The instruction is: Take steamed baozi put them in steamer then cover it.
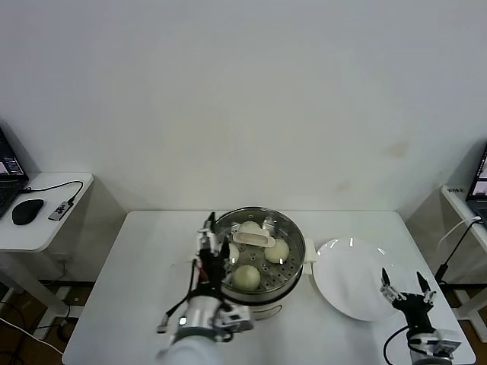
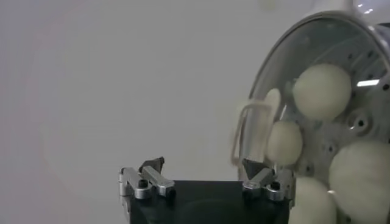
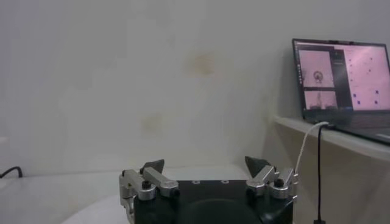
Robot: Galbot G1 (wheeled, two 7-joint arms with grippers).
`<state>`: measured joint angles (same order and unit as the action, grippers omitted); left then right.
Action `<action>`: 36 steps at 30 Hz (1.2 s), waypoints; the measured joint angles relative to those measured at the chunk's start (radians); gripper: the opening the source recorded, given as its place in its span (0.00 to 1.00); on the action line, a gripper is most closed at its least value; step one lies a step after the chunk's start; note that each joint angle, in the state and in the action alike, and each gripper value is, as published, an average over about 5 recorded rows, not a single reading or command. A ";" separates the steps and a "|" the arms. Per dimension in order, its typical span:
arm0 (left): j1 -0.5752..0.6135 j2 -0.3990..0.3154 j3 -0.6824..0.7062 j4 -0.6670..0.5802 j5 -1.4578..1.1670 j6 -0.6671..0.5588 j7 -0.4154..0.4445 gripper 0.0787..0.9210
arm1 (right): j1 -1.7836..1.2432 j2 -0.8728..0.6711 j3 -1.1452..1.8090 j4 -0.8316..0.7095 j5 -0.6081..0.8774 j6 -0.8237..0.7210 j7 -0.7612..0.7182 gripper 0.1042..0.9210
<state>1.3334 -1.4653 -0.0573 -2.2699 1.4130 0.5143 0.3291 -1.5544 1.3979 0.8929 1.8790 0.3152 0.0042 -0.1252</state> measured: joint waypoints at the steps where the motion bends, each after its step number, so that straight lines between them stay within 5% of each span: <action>1: 0.010 0.003 -0.026 -0.008 -0.049 -0.014 -0.015 0.88 | -0.004 -0.001 -0.007 0.005 0.001 -0.003 0.002 0.88; 19: 0.242 0.040 -0.478 0.110 -1.042 -0.417 -0.233 0.88 | -0.114 0.003 -0.086 0.094 -0.004 -0.024 0.027 0.88; 36: 0.330 0.035 -0.571 0.187 -1.259 -0.478 -0.269 0.88 | -0.153 0.012 -0.113 0.114 -0.011 -0.052 0.052 0.88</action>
<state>1.6638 -1.4299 -0.6281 -2.0824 0.1537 0.0368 0.0598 -1.7079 1.4103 0.7803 1.9933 0.3041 -0.0482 -0.0732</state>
